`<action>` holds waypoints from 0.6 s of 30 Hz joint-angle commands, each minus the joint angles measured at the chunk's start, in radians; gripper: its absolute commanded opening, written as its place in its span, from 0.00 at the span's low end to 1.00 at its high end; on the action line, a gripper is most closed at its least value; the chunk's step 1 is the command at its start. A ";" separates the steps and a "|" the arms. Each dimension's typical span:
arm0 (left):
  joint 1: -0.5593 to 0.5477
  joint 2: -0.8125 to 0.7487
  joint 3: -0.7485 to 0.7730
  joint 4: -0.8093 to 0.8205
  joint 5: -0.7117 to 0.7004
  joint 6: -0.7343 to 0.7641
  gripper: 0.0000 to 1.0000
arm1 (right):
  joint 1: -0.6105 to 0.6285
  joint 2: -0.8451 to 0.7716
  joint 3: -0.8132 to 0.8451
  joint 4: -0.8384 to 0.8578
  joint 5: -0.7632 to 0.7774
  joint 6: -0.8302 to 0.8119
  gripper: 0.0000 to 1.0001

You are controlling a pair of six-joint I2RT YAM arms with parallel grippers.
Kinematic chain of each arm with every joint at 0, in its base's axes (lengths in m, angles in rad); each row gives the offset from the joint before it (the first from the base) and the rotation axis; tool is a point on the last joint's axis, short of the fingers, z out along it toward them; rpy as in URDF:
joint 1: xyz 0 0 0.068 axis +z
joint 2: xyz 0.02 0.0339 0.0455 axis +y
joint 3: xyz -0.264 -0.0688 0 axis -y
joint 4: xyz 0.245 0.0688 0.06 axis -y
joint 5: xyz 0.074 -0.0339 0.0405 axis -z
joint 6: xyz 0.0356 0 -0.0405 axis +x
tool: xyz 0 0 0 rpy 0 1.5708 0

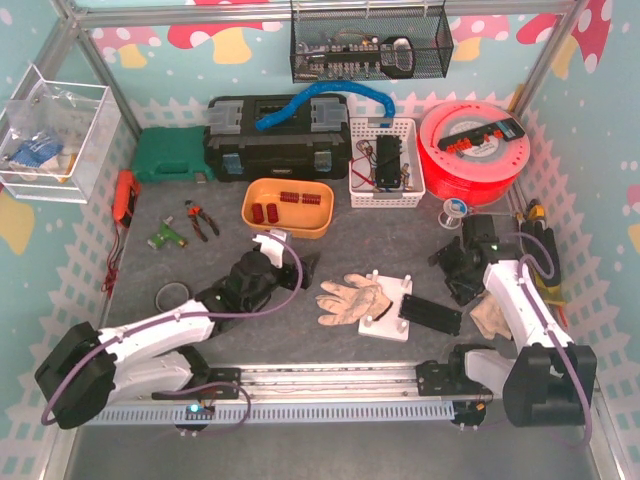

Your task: Install the large spring

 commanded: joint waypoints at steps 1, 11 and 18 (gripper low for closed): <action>-0.030 0.025 -0.052 0.119 -0.169 0.133 0.99 | 0.017 -0.070 -0.051 -0.134 -0.064 0.115 0.90; -0.036 0.028 -0.032 0.090 -0.196 0.154 0.99 | 0.035 -0.199 -0.192 -0.058 -0.137 0.284 0.87; -0.036 -0.011 -0.046 0.088 -0.221 0.164 0.99 | 0.047 -0.194 -0.236 -0.025 -0.170 0.317 0.91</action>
